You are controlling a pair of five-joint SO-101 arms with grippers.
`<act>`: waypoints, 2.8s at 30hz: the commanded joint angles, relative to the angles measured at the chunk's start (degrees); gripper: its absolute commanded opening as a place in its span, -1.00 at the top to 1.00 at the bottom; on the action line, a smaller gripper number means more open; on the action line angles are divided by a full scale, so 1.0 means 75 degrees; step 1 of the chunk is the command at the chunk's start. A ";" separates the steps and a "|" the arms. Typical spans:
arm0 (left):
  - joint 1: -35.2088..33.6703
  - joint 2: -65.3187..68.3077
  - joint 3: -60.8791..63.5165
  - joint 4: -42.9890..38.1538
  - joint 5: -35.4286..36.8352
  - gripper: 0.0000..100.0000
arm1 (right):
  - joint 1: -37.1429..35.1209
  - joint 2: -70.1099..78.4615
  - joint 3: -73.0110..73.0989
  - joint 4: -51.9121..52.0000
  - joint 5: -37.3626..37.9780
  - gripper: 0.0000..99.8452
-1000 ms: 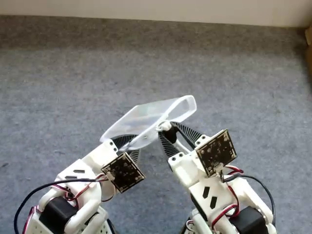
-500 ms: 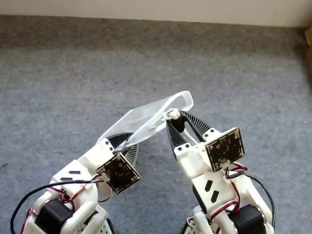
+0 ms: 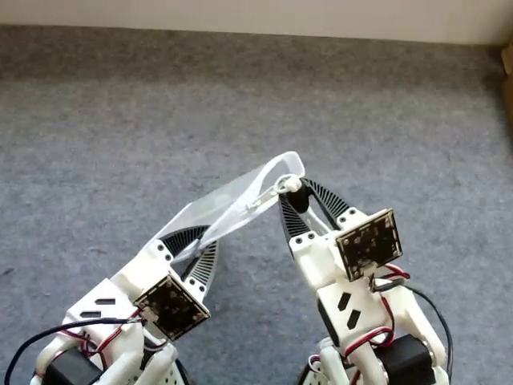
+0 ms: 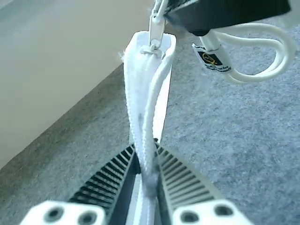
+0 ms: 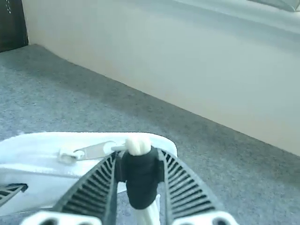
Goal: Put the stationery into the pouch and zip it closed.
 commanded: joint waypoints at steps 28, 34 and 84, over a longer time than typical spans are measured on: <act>-0.2045 -0.0100 -0.2549 0.0633 0.1395 0.99 | 0.1975 -0.0018 0.1483 -0.2725 0.0117 0.99; -0.2362 -0.0100 -0.2772 0.0633 0.1500 0.99 | 0.1987 -0.0018 0.1483 -0.2725 0.0117 0.99; -0.3358 -0.0088 0.0311 -0.1266 0.2544 0.80 | 0.1307 -0.0088 0.1471 0.0908 0.0821 0.99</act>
